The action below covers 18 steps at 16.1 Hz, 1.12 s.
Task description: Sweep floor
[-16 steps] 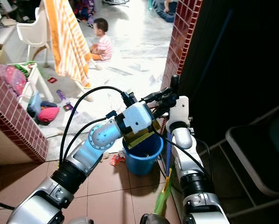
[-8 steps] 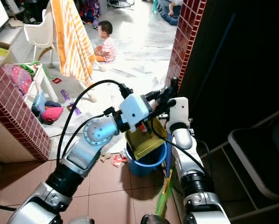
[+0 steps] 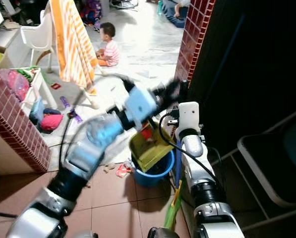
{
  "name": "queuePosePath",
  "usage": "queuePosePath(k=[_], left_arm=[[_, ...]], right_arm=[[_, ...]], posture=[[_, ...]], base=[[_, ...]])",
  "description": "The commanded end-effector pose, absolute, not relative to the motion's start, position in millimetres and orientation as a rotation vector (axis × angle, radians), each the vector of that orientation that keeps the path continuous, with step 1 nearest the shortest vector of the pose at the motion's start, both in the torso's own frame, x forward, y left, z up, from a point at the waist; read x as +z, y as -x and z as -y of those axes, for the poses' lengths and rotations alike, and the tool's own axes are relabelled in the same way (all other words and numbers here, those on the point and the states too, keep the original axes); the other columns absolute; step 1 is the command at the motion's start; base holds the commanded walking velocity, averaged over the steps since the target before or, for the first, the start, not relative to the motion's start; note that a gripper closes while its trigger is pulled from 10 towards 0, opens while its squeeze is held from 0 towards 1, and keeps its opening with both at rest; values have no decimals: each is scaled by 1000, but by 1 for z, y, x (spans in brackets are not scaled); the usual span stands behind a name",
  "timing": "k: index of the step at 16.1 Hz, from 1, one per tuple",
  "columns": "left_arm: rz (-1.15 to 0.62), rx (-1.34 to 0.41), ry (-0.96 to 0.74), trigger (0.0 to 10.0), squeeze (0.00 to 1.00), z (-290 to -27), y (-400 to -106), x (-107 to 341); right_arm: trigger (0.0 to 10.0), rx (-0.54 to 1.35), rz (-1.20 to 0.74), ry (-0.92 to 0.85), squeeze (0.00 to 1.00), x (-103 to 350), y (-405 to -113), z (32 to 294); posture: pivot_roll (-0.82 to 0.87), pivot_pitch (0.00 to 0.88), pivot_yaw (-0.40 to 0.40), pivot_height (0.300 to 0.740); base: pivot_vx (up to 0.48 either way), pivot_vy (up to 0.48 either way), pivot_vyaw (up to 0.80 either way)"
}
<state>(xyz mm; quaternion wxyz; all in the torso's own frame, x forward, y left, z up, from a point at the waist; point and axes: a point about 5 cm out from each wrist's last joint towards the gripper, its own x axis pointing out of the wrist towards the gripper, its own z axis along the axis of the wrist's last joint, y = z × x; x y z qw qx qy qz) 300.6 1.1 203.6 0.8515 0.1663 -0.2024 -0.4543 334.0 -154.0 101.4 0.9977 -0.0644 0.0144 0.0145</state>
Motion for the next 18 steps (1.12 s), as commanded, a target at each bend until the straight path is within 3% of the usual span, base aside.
queuePosePath(k=[1,6,8,10,12,15,18], left_arm=[[397,-1016,-401,10000,0,4,-297,201],[563,-1062,-479,10000,0,10,-279,238],[692,-923,-542,10000,0,3,-283,252],[734,-822,-464,10000,0,-4,-286,271],[698,-856,-467,10000,0,0,-285,261],[574,-1083,-550,10000,0,15,-269,226],[578,-1033,-547,10000,0,13,-276,228]], right_arm=[[10000,26,18,139,0,113,-340,156],[10000,38,26,155,0,117,-345,154],[10000,40,33,155,0,118,-347,153],[10000,38,33,156,0,118,-348,154],[10000,45,31,157,0,118,-348,152],[10000,45,35,161,0,118,-350,152],[10000,47,35,161,0,118,-350,151]], posture=[[-56,0,-70,740],[-46,0,-84,740],[-51,0,-83,740],[-49,0,-85,740],[-45,0,-87,740],[-45,0,-88,740],[-44,0,-87,740]], base=[[0,0,0],[0,0,0],[0,0,0],[0,0,0],[0,0,0],[0,0,0],[0,0,0]])
